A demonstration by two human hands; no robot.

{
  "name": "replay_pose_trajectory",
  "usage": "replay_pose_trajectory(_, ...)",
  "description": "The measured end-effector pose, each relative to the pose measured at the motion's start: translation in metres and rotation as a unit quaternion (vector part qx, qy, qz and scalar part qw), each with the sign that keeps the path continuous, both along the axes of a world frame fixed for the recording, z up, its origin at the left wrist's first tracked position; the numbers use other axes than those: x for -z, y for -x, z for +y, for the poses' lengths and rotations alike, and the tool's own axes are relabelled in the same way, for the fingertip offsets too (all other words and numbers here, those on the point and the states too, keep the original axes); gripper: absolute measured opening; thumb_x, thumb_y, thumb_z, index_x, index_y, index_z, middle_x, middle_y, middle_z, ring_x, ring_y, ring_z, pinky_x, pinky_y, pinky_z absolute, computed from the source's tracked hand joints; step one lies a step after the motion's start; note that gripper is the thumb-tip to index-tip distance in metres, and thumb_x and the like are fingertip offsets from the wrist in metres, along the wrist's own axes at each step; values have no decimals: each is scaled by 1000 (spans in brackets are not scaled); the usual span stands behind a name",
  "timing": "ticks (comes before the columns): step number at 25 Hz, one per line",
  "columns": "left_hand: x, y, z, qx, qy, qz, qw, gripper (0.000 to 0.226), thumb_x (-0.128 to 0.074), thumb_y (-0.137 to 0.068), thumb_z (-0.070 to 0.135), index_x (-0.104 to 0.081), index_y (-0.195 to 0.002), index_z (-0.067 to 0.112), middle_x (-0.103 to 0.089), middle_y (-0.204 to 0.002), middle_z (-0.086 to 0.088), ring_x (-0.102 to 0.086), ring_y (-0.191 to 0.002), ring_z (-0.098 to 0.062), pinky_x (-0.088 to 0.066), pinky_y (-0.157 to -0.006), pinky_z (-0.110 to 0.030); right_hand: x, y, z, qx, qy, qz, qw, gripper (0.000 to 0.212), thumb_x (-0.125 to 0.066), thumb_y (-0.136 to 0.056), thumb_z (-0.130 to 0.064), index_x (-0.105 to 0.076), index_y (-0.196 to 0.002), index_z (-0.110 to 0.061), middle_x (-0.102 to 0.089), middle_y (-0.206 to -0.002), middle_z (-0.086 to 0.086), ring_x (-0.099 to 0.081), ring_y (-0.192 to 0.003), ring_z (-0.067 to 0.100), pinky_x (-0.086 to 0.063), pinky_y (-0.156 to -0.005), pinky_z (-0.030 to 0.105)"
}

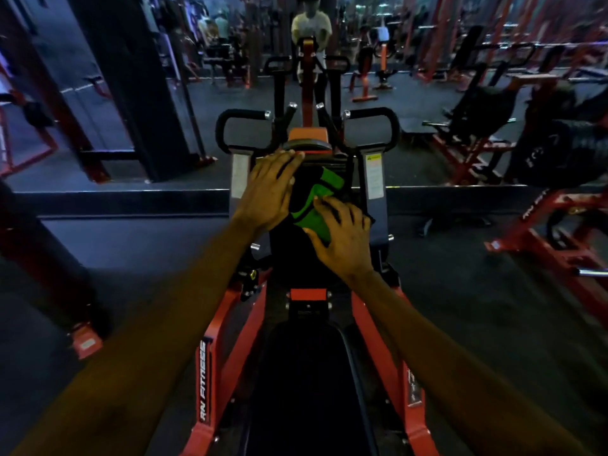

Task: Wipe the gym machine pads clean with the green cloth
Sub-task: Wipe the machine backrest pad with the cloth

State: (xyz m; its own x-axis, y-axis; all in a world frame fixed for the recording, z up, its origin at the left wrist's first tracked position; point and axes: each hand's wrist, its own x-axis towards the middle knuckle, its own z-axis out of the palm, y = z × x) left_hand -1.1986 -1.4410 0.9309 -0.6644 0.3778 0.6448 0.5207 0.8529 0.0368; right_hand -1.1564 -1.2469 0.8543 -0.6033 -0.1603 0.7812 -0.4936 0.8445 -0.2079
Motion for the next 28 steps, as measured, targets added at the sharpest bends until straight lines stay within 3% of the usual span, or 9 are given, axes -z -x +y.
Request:
replay_pose_trajectory(4, -7, 11, -5, 27, -16, 27, 999, 45, -37, -103, 24, -51, -144, 10, -54, -137, -16, -48, -128, -35, -31, -109, -43, -6, 17, 9, 1, -33, 38, 999, 58, -61, -90, -56, -52, -142, -30, -37, -157, 4, -31, -144, 30, -31, -111, 56)
replay_pose_trajectory(6, -7, 12, -8, 47, -21, 42, 998, 45, -38, -104, 25, -51, -143, 9, -54, -137, -17, -47, -130, -34, -29, -111, -41, 7, 19, 7, -3, -36, 27, 999, 65, -59, -93, -56, -43, -150, -28, -29, -162, 9, -20, -151, 33, -25, -116, 61)
replay_pose_trajectory(8, -4, 12, -13, 63, -11, 46, 997, 48, -37, -105, 29, -47, -147, 8, -49, -145, -16, -40, -139, -33, -25, -118, -41, 26, 20, 3, -11, -36, 13, 999, 67, -56, -96, -54, -34, -153, -28, -24, -164, 10, -14, -153, 36, -30, -113, 63)
replay_pose_trajectory(12, -3, 11, -16, 63, 24, 36, 997, 56, -34, -103, 37, -36, -153, 10, -40, -153, -15, -32, -144, -33, -22, -121, -47, 21, 27, -1, -21, 17, 16, 1000, 65, -55, -95, -47, -32, -153, -28, -29, -162, 11, -17, -151, 36, -32, -115, 59)
replay_pose_trajectory(16, 6, 16, -13, 61, -15, 37, 997, 55, -27, -104, 34, -39, -151, 8, -41, -152, -16, -32, -144, -33, -21, -120, -49, -12, 34, -13, -27, 99, 33, 994, 63, -61, -92, -39, -39, -150, -25, -33, -161, 12, -21, -151, 37, -23, -122, 46)
replay_pose_trajectory(19, 11, 22, -11, 61, -37, 50, 996, 55, -27, -103, 32, -42, -149, 6, -44, -149, -18, -34, -142, -35, -23, -119, -52, -19, 43, -7, -40, 86, 43, 995, 64, -61, -93, -40, -38, -151, -25, -31, -162, 11, -19, -152, 36, -17, -124, 39)
replay_pose_trajectory(25, 16, 27, -5, 41, -35, 99, 994, 53, -32, -102, 31, -43, -148, 7, -45, -146, -19, -36, -138, -35, -25, -117, -51, 12, 37, 7, -68, 167, 2, 984, 68, -67, -91, -33, -35, -151, -24, -25, -162, 10, -23, -151, 37, -29, -120, 52)
replay_pose_trajectory(28, 24, 36, 0, 8, -40, 138, 990, 49, -37, -101, 29, -43, -144, 7, -47, -141, -21, -37, -133, -36, -32, -111, -57, -26, 48, 0, -81, 173, 33, 981, 65, -70, -92, -32, -40, -149, -19, -31, -160, 15, -26, -150, 38, -26, -123, 46)
